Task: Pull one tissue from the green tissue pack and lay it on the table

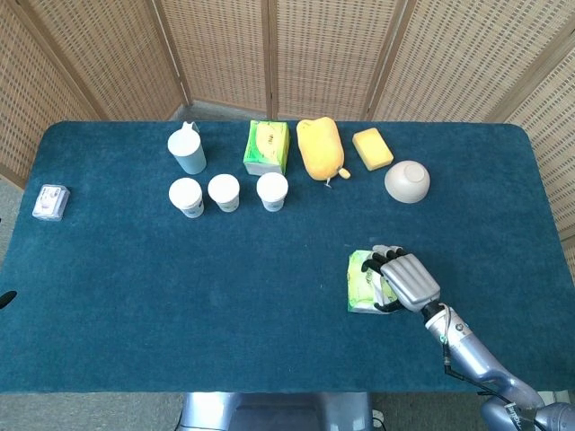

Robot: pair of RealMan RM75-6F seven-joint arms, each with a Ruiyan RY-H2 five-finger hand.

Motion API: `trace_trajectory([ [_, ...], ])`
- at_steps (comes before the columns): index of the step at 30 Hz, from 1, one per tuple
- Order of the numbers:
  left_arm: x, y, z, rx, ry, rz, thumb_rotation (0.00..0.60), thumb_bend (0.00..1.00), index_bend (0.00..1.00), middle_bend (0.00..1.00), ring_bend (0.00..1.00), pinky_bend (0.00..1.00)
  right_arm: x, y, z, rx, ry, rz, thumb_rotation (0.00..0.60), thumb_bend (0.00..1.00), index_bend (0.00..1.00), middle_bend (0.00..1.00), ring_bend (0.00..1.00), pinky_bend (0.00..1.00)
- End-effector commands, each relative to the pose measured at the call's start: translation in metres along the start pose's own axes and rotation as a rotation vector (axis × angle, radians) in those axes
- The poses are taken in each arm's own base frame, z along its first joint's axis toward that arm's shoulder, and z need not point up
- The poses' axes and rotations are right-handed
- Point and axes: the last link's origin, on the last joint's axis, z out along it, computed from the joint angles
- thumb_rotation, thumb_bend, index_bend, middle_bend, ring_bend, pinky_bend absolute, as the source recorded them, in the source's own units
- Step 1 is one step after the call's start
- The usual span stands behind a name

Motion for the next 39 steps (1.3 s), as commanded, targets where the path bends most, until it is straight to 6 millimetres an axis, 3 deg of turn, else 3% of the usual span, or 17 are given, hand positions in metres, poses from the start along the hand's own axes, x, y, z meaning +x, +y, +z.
trace_trajectory([
  [1, 0.000, 0.000, 0.000, -0.001, -0.001, 0.000, 0.600, 0.00, 0.00, 0.00, 0.00, 0.00, -0.001, 0.001, -0.001, 0.000, -0.003, -0.007, 0.600, 0.29, 0.40, 0.38, 0.23, 0.25],
  [12, -0.003, 0.003, 0.001, -0.009, -0.008, 0.000, 0.600, 0.00, 0.00, 0.00, 0.00, 0.00, -0.003, 0.002, -0.003, 0.002, 0.036, -0.026, 0.600, 0.37, 0.59, 0.53, 0.34, 0.30],
  [19, -0.003, 0.002, 0.001, -0.008, -0.011, -0.001, 0.600, 0.00, 0.00, 0.00, 0.00, 0.00, 0.000, -0.002, -0.006, 0.023, 0.120, -0.044, 0.600, 0.39, 0.74, 0.70, 0.42, 0.36],
  [26, -0.004, 0.002, 0.000, -0.010, -0.010, 0.002, 0.600, 0.00, 0.00, 0.00, 0.00, 0.00, 0.001, -0.003, -0.006, 0.046, 0.209, -0.059, 0.600, 0.43, 0.78, 0.72, 0.46, 0.40],
  [33, -0.004, 0.001, -0.001, -0.007, -0.010, -0.003, 0.600, 0.00, 0.00, 0.00, 0.00, 0.00, 0.024, -0.007, -0.006, 0.077, 0.365, -0.084, 0.600, 0.46, 0.81, 0.74, 0.50, 0.44],
  [39, -0.003, -0.002, -0.002, -0.002, -0.005, -0.004, 0.600, 0.00, 0.00, 0.00, 0.00, 0.00, 0.062, -0.014, -0.008, 0.103, 0.497, -0.109, 0.600, 0.47, 0.81, 0.74, 0.50, 0.44],
])
